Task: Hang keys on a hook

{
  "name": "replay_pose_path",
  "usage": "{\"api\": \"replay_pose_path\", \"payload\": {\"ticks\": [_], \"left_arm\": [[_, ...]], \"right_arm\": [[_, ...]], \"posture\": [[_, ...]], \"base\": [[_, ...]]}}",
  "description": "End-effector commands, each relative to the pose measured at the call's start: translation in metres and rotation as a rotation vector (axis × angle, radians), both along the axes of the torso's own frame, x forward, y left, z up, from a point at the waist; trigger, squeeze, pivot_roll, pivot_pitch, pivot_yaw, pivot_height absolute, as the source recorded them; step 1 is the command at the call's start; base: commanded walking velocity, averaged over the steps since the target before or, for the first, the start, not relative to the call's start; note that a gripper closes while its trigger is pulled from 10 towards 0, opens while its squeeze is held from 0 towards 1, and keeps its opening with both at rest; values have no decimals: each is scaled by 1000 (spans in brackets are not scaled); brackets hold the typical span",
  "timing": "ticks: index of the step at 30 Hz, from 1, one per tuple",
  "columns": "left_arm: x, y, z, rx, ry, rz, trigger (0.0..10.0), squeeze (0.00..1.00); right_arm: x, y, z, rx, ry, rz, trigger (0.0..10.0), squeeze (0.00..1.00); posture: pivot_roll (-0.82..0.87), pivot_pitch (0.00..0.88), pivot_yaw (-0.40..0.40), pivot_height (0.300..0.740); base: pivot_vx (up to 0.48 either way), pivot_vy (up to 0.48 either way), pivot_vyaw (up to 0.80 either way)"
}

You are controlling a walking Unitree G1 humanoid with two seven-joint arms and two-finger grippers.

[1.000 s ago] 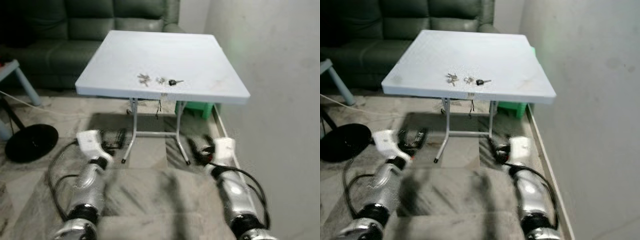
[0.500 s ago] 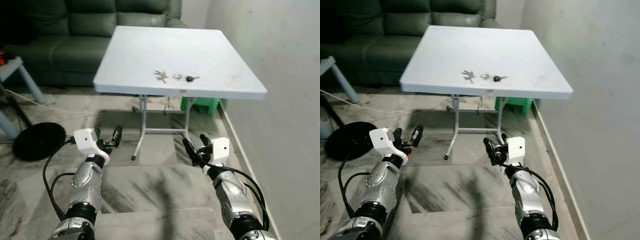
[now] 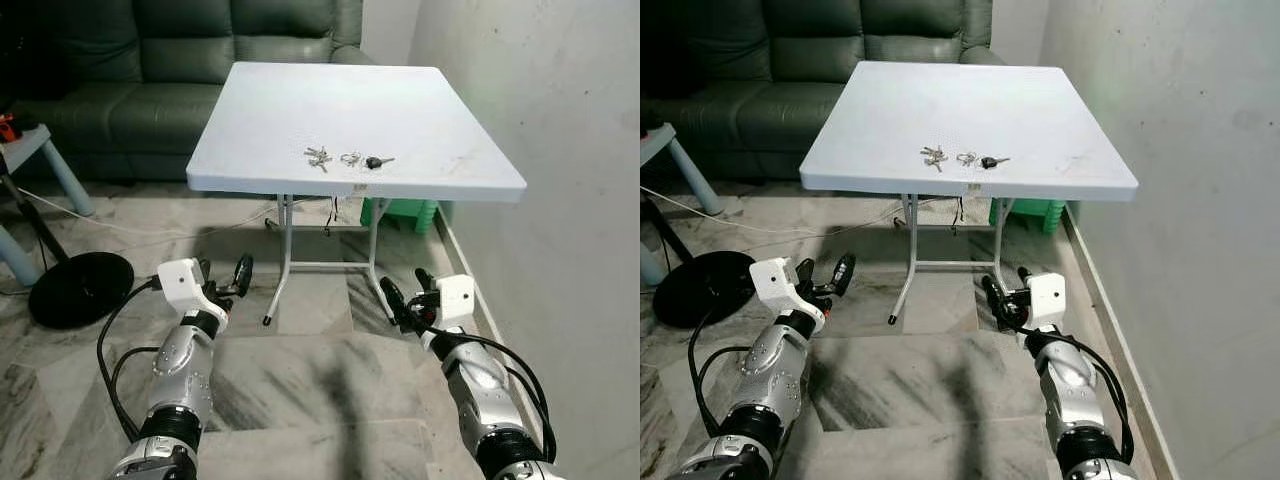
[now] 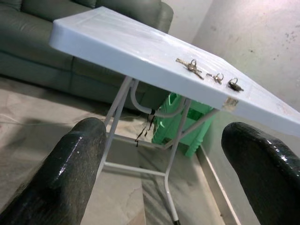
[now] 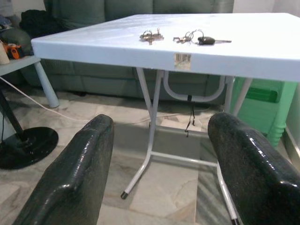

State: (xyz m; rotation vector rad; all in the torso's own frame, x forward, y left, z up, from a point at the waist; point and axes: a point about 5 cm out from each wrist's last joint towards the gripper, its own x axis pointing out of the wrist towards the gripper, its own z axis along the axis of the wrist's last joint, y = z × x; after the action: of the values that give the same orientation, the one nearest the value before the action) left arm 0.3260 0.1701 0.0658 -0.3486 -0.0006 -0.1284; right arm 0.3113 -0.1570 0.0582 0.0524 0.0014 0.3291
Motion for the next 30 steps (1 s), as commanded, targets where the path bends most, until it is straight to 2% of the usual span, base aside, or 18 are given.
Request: {"api": "replay_pose_path", "payload": {"ticks": [1, 30], "left_arm": [[1, 1, 2, 3, 2, 0, 10000, 0], [2, -10, 5, 32, -19, -56, 10000, 0]], "right_arm": [[2, 0, 5, 2, -18, 3, 10000, 0], [5, 3, 10, 17, -41, 21, 10000, 0]], "posture": [[13, 0, -34, 732], [30, 0, -31, 732]], "base": [[315, 0, 0], [427, 0, 0]]}}
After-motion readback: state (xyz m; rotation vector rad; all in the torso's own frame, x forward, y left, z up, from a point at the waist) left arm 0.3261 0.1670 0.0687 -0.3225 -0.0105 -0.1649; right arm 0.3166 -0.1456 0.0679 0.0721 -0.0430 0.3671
